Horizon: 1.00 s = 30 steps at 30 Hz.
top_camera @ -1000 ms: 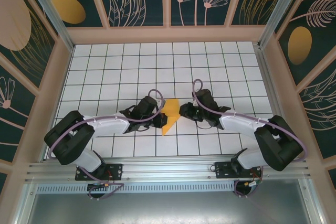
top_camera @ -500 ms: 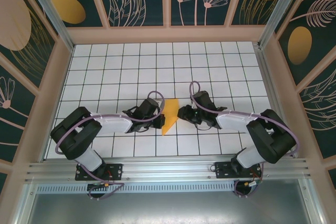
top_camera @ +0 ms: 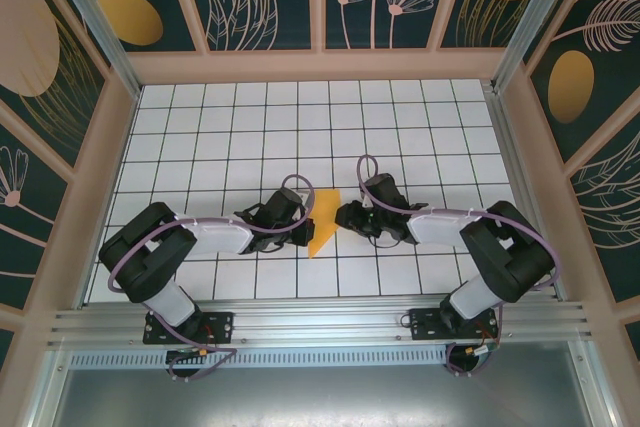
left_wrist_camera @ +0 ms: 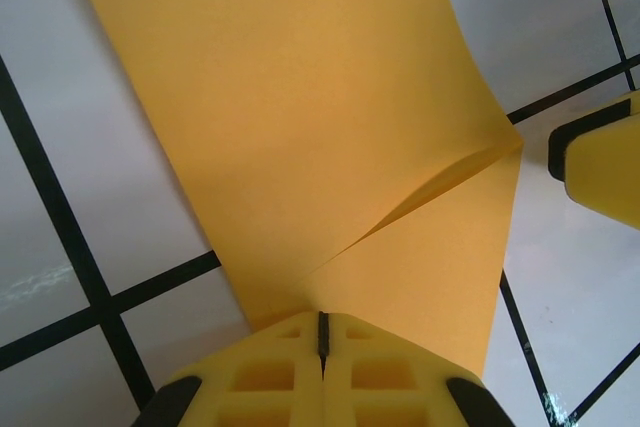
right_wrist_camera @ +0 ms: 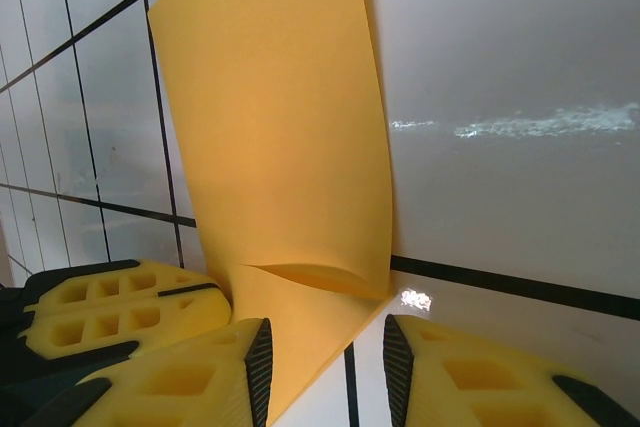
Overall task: Fold a paper plane with a square sheet of paper (pick it up from the middle)
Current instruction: Fourth fold the wing at the center of the table.
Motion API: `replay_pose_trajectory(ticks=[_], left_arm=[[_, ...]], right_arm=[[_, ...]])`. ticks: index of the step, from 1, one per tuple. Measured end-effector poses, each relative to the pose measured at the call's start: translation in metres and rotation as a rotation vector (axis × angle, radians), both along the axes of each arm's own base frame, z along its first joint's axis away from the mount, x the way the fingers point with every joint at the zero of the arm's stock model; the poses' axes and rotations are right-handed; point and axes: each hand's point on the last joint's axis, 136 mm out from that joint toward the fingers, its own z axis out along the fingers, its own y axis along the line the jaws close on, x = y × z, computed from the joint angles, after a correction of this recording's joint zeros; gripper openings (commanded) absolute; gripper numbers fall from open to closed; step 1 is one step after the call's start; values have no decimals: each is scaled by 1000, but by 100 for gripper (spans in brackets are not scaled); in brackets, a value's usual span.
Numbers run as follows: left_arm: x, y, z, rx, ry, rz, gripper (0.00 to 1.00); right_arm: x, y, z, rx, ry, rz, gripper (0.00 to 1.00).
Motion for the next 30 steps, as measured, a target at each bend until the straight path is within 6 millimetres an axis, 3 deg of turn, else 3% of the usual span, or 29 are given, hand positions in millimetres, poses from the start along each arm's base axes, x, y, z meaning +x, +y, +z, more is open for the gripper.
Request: replay_pose_trajectory(ticks=[10, 30], left_arm=[[0, 0, 0, -9, -8, 0, 1], [0, 0, 1, -13, -12, 0, 2]], right_arm=[[3, 3, -7, 12, 40, -35, 37], [8, 24, 12, 116, 2, 35, 36]])
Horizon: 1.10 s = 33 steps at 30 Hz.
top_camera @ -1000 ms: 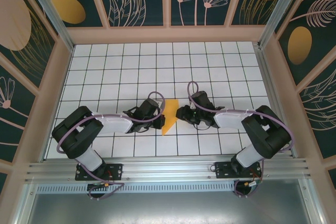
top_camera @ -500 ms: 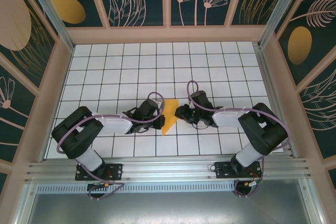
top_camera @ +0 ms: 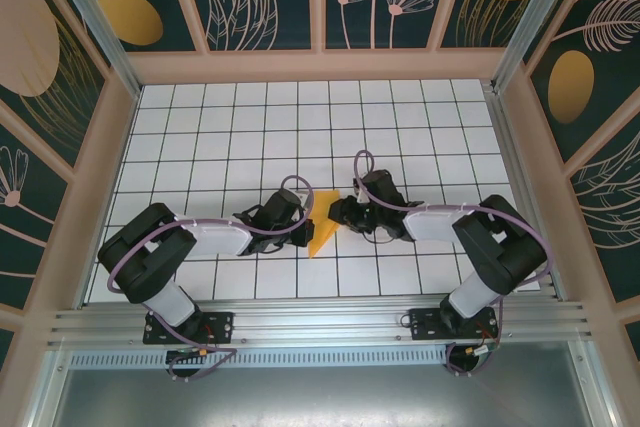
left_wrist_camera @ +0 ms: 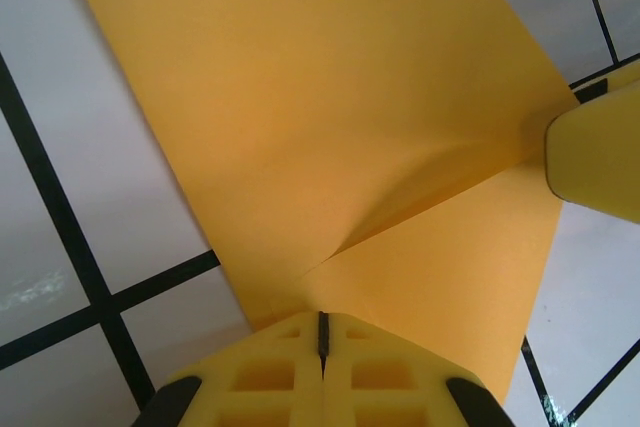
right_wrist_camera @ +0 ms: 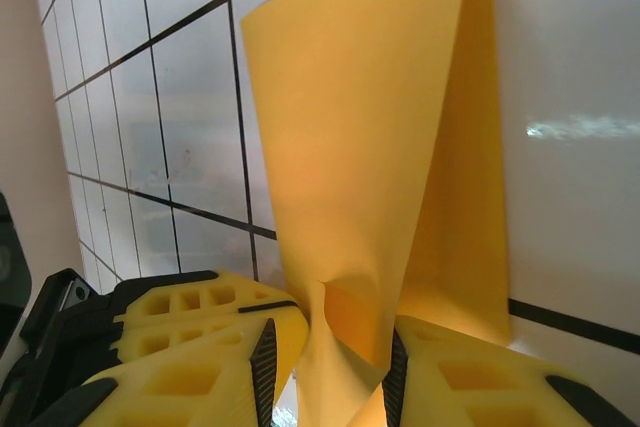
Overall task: Fold a paper plane with a square sheet of paper (pick it up from the middle)
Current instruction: Fourth fold the wing at the center of the table.
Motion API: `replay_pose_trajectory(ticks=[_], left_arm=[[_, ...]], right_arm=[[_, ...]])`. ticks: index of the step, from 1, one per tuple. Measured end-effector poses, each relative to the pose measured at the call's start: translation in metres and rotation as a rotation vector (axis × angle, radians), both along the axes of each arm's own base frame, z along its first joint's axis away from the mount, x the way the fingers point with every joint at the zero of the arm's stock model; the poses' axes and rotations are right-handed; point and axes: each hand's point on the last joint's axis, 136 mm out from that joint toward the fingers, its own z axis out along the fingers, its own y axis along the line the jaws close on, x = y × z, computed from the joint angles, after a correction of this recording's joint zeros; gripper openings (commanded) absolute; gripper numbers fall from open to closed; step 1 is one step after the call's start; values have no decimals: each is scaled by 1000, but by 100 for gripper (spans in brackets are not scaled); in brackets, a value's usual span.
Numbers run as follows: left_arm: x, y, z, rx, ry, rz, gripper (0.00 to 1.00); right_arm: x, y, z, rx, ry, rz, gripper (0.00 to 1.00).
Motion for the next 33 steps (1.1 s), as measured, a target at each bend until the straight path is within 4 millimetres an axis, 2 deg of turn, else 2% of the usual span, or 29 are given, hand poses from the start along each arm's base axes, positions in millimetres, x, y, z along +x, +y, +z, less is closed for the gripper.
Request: replay_pose_trajectory(ticks=[5, 10, 14, 18, 21, 26, 29, 33], left_arm=[[0, 0, 0, 0, 0, 0, 3], [-2, 2, 1, 1, 1, 1, 7], [-5, 6, 4, 1, 4, 6, 20], [-5, 7, 23, -31, -28, 15, 38], [-4, 7, 47, -80, -74, 18, 44], [-8, 12, 77, -149, -136, 22, 45], [-14, 16, 78, -147, -148, 22, 47], [-32, 13, 69, -97, -145, -11, 48]], right_arm=[[2, 10, -3, 1, -12, 64, 35], [-1, 13, -6, 3, -19, 107, 26], [-3, 13, -9, 0, -17, 124, 13], [-3, 13, -10, -2, -14, 124, 5], [-3, 12, -11, -4, -2, 107, 4], [-3, 14, -7, -16, 6, 62, 4], [-4, 18, 2, -9, 1, 34, 4], [-7, 23, 8, -5, 5, 1, 4]])
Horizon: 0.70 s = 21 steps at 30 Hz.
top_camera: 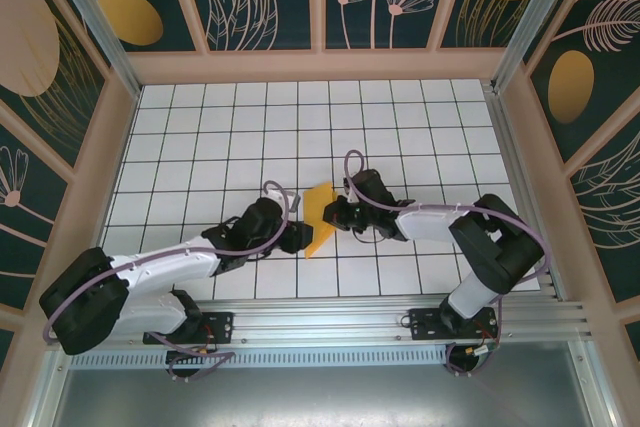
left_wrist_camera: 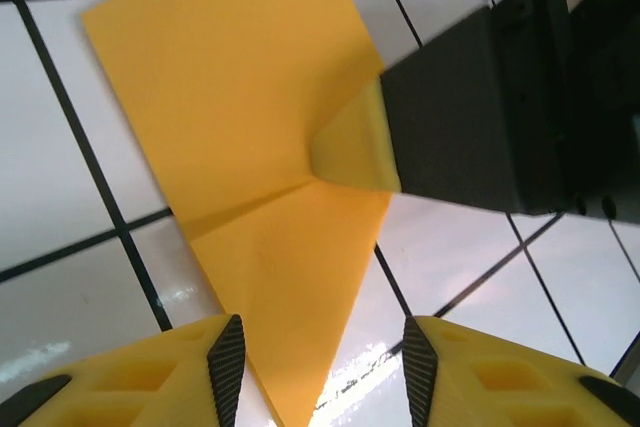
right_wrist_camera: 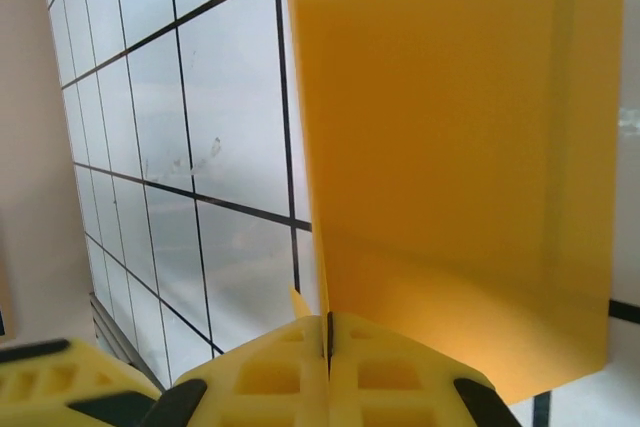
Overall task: Fold a paper plane with a square sheet of paper (pick it up from the middle)
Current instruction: Fourth fold the wing at the center of the table.
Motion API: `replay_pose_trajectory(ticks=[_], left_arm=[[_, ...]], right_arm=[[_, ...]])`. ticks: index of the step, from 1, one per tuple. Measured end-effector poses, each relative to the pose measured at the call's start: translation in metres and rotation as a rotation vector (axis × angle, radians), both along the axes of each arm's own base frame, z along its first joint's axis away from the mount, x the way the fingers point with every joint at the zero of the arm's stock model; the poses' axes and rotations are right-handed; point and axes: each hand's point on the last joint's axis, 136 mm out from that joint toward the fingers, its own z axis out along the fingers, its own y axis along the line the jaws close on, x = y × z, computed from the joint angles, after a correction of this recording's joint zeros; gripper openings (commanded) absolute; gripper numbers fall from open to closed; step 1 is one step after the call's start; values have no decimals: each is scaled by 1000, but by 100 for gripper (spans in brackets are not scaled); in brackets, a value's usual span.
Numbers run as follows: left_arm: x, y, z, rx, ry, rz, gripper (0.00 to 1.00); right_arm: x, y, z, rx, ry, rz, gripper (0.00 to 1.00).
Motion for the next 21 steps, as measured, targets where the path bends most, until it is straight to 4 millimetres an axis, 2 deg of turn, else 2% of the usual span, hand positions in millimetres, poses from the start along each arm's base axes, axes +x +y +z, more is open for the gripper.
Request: replay_pose_trajectory(ticks=[5, 14, 21], left_arm=[[-15, -7, -12, 59, -8, -34, 47], [-17, -5, -44, 179, 3, -21, 47], [-13, -11, -46, 206, -19, -10, 45]], right_arm=[[-5, 3, -3, -13, 25, -23, 4], [-5, -1, -8, -35, 45, -51, 5], [-4, 0, -6, -35, 46, -51, 5]])
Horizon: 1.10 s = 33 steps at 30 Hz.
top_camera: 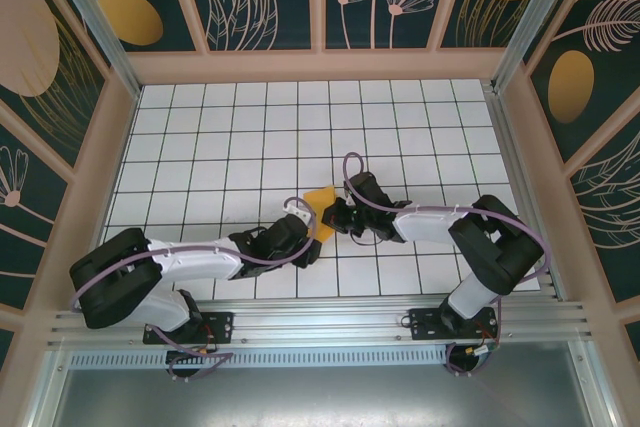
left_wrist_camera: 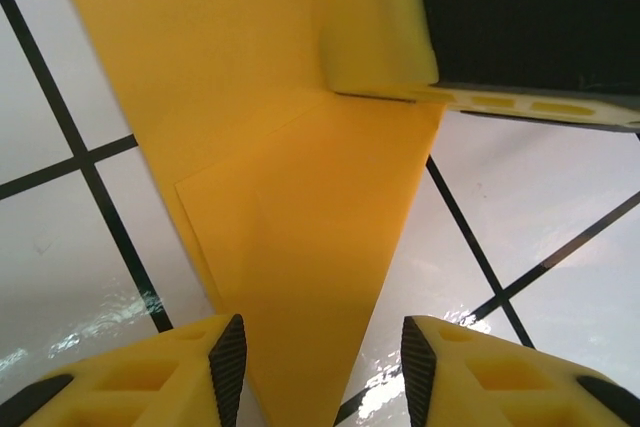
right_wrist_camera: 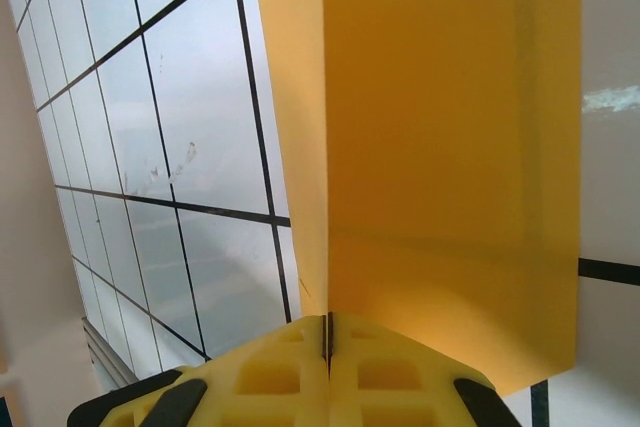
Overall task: Fold a paper plane with a square sheet of paper (pick it up from the middle)
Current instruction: Fourth fold the wing at the center of the table.
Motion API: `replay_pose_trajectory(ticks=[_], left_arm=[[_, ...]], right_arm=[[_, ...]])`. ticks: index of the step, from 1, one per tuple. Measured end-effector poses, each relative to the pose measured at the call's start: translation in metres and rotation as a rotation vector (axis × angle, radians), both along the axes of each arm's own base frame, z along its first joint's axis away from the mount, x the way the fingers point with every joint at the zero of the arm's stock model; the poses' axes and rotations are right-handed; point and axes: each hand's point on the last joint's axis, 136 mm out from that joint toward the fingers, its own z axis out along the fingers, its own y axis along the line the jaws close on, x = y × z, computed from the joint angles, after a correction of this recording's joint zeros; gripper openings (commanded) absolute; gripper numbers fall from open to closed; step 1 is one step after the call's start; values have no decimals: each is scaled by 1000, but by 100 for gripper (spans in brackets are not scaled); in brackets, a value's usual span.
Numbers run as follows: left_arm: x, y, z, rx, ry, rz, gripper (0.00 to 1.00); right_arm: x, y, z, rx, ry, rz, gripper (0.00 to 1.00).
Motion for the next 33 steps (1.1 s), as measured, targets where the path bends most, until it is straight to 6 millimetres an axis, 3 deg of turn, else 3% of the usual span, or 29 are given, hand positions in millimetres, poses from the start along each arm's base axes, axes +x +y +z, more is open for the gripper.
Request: replay_pose_trajectory(ticks=[8, 26, 33], left_arm=[[6, -11, -5, 45, -23, -1, 36], [11, -8, -5, 64, -49, 33, 16], [14, -6, -5, 60, -50, 62, 18]], right_arm=[[0, 0, 0, -2, 2, 0, 5], [5, 3, 5, 3, -4, -2, 6], [5, 4, 6, 3, -4, -2, 6]])
